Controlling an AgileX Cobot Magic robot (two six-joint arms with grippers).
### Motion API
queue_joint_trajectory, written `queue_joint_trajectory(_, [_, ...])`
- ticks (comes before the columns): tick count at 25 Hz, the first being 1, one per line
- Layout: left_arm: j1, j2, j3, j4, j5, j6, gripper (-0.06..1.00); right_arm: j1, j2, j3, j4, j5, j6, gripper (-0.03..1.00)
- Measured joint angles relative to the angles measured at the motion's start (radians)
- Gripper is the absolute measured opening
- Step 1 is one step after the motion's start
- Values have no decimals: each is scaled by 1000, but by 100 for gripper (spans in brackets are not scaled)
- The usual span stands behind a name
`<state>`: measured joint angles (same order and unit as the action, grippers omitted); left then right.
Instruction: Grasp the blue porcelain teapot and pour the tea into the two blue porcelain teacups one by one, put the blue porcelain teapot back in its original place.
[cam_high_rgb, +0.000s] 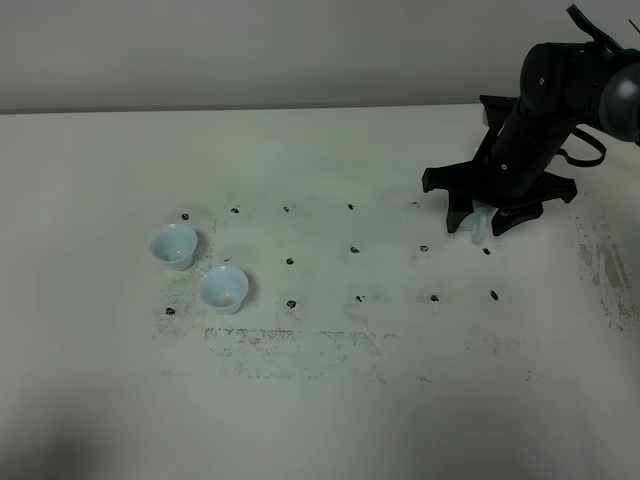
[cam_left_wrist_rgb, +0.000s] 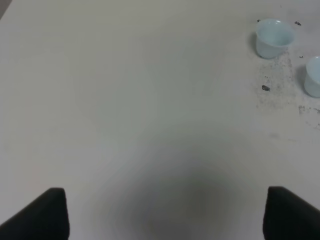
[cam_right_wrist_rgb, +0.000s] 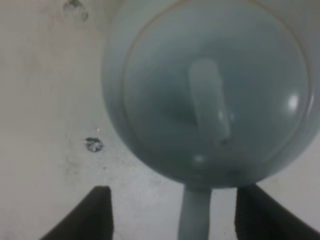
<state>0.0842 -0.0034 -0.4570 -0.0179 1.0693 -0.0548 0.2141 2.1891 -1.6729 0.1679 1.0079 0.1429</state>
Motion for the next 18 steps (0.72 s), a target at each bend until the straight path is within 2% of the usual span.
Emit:
queue_joint_trajectory(12, [0, 0, 0, 0, 0, 0, 75, 0, 31, -2, 0, -3, 1, 51])
queue_joint_trajectory(18, [0, 0, 0, 0, 0, 0, 75, 0, 31, -74, -1, 36, 0, 51])
